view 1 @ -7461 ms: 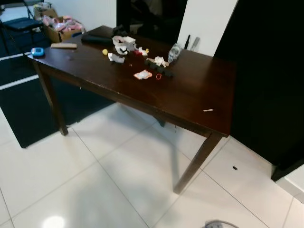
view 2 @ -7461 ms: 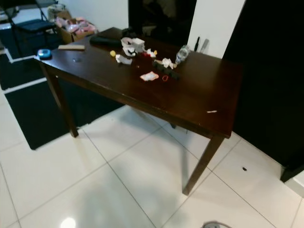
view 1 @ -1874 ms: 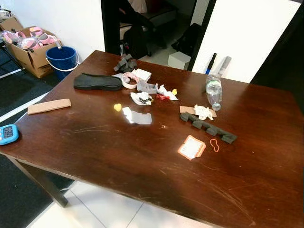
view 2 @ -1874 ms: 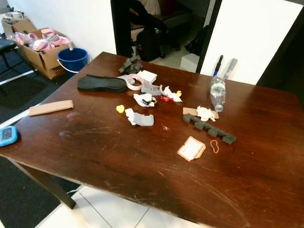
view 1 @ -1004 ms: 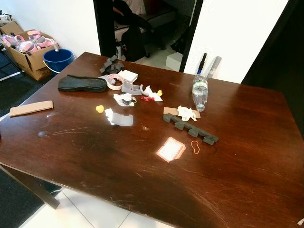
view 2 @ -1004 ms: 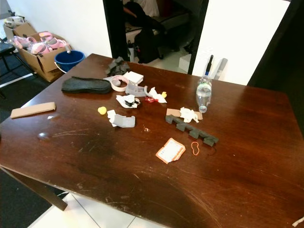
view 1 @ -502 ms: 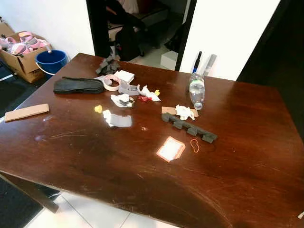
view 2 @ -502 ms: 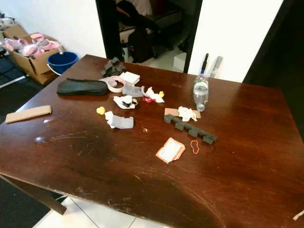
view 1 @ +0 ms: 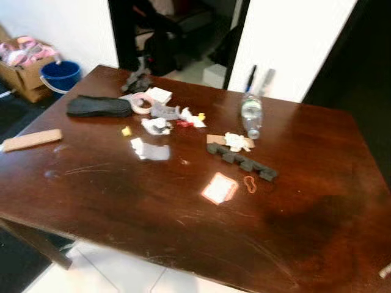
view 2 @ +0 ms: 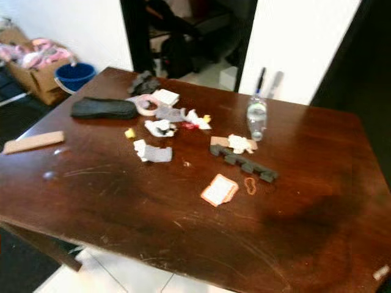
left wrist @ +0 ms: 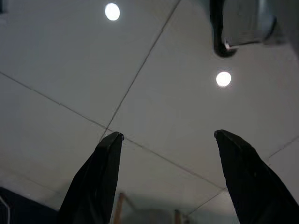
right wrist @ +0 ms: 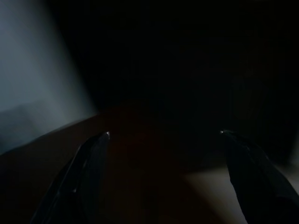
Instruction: Picking trash to rubbish bin
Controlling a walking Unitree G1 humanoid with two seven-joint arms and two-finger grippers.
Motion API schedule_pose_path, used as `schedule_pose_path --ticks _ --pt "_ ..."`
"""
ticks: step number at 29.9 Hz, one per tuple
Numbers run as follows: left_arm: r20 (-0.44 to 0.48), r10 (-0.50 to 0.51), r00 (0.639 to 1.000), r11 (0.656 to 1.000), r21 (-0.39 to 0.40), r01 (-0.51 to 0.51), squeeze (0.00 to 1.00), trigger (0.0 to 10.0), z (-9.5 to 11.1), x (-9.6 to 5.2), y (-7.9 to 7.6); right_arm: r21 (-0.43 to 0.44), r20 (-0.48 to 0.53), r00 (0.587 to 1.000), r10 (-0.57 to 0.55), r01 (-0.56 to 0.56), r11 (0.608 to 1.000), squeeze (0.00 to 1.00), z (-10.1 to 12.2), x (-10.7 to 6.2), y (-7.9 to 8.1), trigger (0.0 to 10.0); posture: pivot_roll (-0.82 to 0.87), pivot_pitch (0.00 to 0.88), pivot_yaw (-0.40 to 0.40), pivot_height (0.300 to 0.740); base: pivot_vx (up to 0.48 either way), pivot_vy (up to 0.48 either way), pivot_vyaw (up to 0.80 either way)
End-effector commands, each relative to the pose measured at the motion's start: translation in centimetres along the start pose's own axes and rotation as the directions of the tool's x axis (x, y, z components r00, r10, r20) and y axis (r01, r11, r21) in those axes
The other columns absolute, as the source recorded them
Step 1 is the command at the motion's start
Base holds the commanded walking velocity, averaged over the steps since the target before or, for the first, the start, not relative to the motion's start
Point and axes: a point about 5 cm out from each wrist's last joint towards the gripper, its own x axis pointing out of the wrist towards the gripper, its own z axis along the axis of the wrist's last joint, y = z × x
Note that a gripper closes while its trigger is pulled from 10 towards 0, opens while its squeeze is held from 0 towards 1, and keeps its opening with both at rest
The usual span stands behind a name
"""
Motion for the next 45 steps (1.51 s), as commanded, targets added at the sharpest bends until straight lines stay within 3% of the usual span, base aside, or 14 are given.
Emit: schedule_pose_path --ticks 1,4,5,7,12,13,14,15,20,21,24,26,35,45 --pt "-0.007 0.006 1.0 1.0 -0.009 -0.006 0.0 10.0 -0.4 0.0 0.3 -0.035 -0.06 0.989 0.137 -0.139 0.99 0.0 -1.1 0.0 1.5 10.0 0.07 0.078 -0.08 0.74 0.0 0.0 0.0" --pt "-0.011 0.005 1.0 1.0 -0.013 -0.005 0.0 10.0 -0.6 -0.1 0.3 -0.064 -0.112 0.954 0.278 -0.286 0.956 0.0 -2.7 0.0 4.8 10.0 0.08 0.085 -0.08 0.74 0.0 0.0 0.0" --pt "-0.013 0.006 1.0 1.0 -0.02 -0.006 0.0 10.0 -0.7 -0.1 0.2 -0.092 -0.19 0.889 0.416 -0.438 0.894 0.0 -5.2 -0.4 9.3 10.0 0.09 0.092 -0.08 0.74 0.0 0.0 0.0" --pt "-0.014 0.006 1.0 1.0 -0.026 -0.007 0.0 10.0 -0.8 -0.1 0.1 -0.105 -0.237 0.832 0.501 -0.535 0.838 0.0 -6.7 -0.9 12.3 10.0 0.1 0.105 -0.084 0.74 0.0 0.0 0.0" --pt "-0.017 0.008 1.0 0.999 -0.036 -0.009 0.0 10.0 -1.0 -0.1 0.0 -0.107 -0.304 0.791 0.53 -0.582 0.806 0.0 -8.2 -1.3 15.0 10.0 0.11 0.123 -0.09 0.74 0.0 0.0 0.0" --pt "-0.019 0.008 1.0 0.999 -0.039 -0.008 0.0 10.0 -1.2 -0.1 -0.1 -0.098 -0.336 0.763 0.552 -0.611 0.785 0.19 -8.8 -1.6 16.0 10.0 0.12 0.135 -0.096 0.74 0.0 0.0 0.0" --pt "-0.021 0.007 1.0 0.999 -0.041 -0.008 0.0 10.0 -1.3 -0.1 -0.1 -0.091 -0.356 0.742 0.568 -0.632 0.769 0.19 -9.1 -1.8 16.6 10.0 0.12 0.135 -0.096 0.74 0.0 0.0 0.0" --pt "-0.025 0.006 1.0 0.999 -0.045 -0.008 0.0 10.0 -1.5 -0.1 -0.2 -0.082 -0.376 0.702 0.605 -0.675 0.733 1.0 -9.5 -2.1 17.6 10.0 0.14 0.153 -0.105 0.74 0.0 0.0 0.0" --pt "-0.036 0.005 0.999 0.997 -0.077 -0.007 0.0 10.0 -2.6 -0.2 -0.5 -0.084 -0.434 0.571 0.697 -0.795 0.6 1.0 -9.9 -3.0 20.4 10.0 0.17 0.179 -0.125 0.74 0.0 0.0 0.0" --pt "-0.047 0.004 0.999 0.996 -0.091 -0.009 0.0 10.0 -3.2 -0.3 -0.6 -0.113 -0.468 0.522 0.713 -0.836 0.538 1.0 -10.0 -3.2 20.9 10.0 0.17 0.187 -0.132 0.74 0.0 0.0 0.0" --pt "-0.058 0.004 0.998 0.995 -0.098 -0.009 0.0 10.0 -3.8 -0.4 -0.7 -0.153 -0.509 0.497 0.703 -0.856 0.494 0.99 -10.1 -3.2 21.0 10.0 0.18 0.193 -0.137 0.74 0.0 0.0 0.0" --pt "-0.073 0.001 0.997 0.994 -0.11 -0.009 0.0 10.0 -4.6 -0.5 -0.8 -0.219 -0.577 0.501 0.645 -0.856 0.468 0.0 -10.3 -3.0 20.8 10.0 0.19 0.204 -0.147 0.74 0.0 0.0 0.0" --pt "-0.093 -0.001 0.996 0.992 -0.123 -0.01 0.0 10.0 -5.9 -0.7 -1.2 -0.273 -0.629 0.546 0.553 -0.822 0.5 0.0 -10.9 -2.9 21.2 10.0 0.2 0.24 -0.159 0.74 0.0 0.0 0.0" --pt "-0.098 0.004 0.995 0.992 -0.125 -0.016 0.0 10.0 -6.3 -0.8 -1.1 -0.302 -0.618 0.663 0.423 -0.696 0.651 0.0 -10.1 -1.6 19.2 10.0 0.21 0.265 -0.153 0.74 0.0 0.0 0.0"
